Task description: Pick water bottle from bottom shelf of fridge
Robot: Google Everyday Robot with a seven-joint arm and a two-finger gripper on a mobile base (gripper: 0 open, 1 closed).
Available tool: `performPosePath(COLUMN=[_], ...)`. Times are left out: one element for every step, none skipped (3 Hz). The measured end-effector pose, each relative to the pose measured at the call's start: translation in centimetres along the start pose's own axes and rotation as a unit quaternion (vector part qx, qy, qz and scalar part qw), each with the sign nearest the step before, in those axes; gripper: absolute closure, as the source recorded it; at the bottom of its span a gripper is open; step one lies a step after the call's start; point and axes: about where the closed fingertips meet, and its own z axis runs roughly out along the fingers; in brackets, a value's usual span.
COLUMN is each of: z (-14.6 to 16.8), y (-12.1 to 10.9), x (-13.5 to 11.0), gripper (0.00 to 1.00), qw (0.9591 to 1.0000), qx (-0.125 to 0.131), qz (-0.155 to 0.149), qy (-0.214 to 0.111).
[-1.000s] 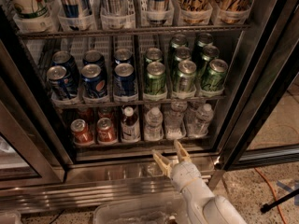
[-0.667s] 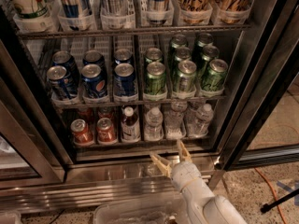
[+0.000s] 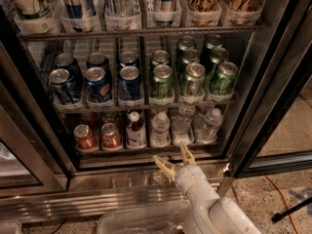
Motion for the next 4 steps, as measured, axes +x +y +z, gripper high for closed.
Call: performPosePath(z=[2.5,3.4,5.5,9.6], y=[0.2,0.3,0.4,0.3], x=[-0.5,-0.9,-1.3,-0.4], gripper=[0.27,0.28,0.29,0.28], qw=[0.9999,0.9999,0.9998,0.9997], qx=[-0.012,-0.01,-0.01,-0.014], qz=[-0.008,-0.006,0.005,0.006], qy=[-0.005,-0.01,-0.017,-0.017])
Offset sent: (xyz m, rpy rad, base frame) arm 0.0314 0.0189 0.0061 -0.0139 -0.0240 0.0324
